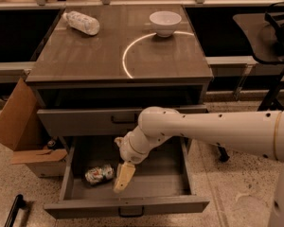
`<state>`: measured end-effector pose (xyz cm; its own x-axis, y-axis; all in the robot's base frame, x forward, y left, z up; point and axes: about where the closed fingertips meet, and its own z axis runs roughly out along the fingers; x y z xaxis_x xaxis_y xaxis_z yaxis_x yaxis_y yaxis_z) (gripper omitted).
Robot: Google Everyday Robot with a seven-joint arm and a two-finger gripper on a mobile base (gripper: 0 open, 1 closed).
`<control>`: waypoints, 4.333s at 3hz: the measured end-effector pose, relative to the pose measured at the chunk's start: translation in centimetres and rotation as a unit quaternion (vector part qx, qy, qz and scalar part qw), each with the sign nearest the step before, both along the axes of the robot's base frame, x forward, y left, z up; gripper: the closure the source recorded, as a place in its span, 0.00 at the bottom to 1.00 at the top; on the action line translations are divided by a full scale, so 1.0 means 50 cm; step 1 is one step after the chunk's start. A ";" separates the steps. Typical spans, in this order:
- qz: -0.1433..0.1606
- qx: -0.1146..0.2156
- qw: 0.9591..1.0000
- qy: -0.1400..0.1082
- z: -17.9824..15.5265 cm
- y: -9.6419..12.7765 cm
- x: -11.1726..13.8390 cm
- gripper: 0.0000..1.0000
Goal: Pick 7up can from middle drawer and place on counter
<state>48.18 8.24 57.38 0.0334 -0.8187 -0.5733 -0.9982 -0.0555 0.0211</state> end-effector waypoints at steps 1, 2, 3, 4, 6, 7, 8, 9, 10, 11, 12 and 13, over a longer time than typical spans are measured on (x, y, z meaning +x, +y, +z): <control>0.036 0.020 0.999 -0.020 -0.024 0.051 0.023 0.00; 0.066 0.026 0.997 -0.019 -0.068 0.101 0.037 0.00; 0.089 0.021 0.996 -0.014 -0.114 0.152 0.040 0.00; 0.089 0.021 0.996 -0.014 -0.114 0.152 0.040 0.00; 0.110 0.026 0.992 -0.050 -0.180 0.168 0.059 0.00; 0.112 0.025 0.991 -0.070 -0.217 0.179 0.071 0.00; 0.122 0.021 0.989 -0.085 -0.251 0.199 0.086 0.00; 0.133 0.020 0.986 -0.094 -0.284 0.211 0.099 0.00; 0.139 0.011 0.985 -0.102 -0.314 0.217 0.104 0.00; 0.142 -0.009 0.985 -0.101 -0.348 0.217 0.100 0.00; 0.143 -0.025 0.985 -0.096 -0.376 0.215 0.095 0.00; 0.143 -0.037 0.985 -0.091 -0.397 0.212 0.093 0.18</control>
Offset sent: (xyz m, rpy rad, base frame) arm 0.0287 0.0817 -0.0591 0.0659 -0.0378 0.2042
